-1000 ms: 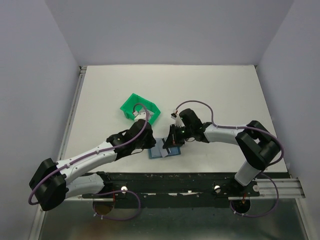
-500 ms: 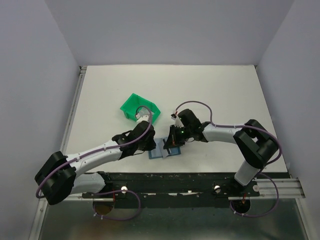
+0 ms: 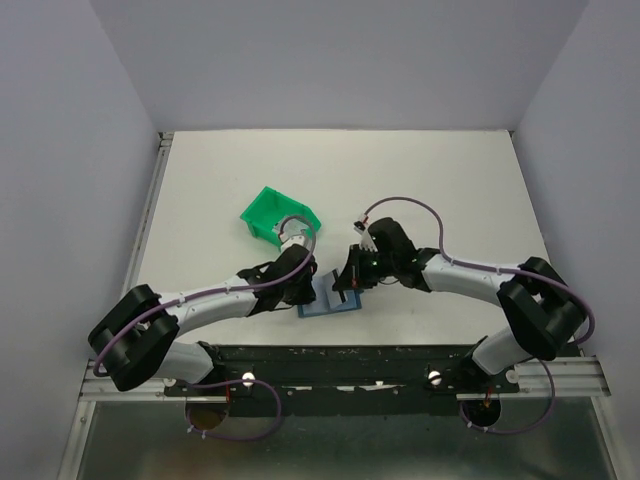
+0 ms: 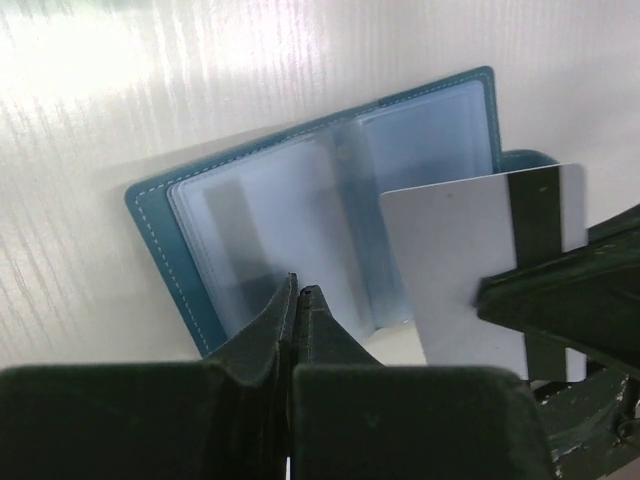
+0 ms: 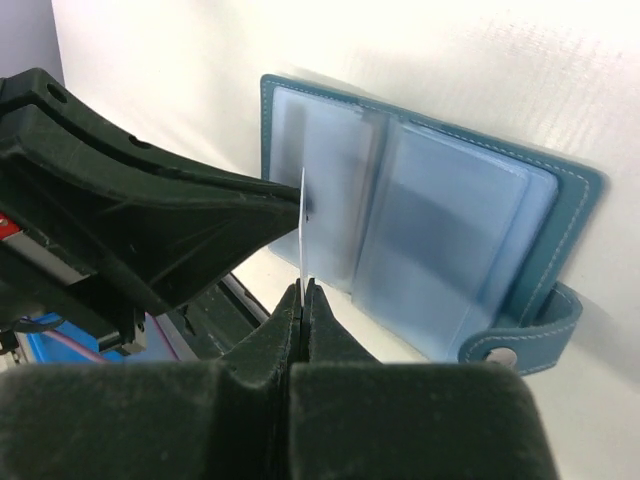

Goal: Put the credit cards into the card holder
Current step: Insert the credit card into the card holder.

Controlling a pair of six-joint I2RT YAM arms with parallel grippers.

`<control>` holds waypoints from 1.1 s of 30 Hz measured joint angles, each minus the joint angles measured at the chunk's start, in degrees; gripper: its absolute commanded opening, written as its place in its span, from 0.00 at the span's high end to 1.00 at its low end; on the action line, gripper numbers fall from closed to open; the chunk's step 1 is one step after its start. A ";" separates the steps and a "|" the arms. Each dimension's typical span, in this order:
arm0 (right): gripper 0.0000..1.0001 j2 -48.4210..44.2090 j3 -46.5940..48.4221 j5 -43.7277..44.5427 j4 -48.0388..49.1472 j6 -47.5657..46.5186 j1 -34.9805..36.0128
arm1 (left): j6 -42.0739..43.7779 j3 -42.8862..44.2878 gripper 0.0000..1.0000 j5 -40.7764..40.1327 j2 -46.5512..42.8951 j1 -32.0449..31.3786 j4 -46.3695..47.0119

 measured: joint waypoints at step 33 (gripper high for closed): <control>1.00 5.60 -7.23 -4.50 15.85 5.01 -2.69 | -1.77 -5.55 1.00 -0.09 -4.48 0.42 0.72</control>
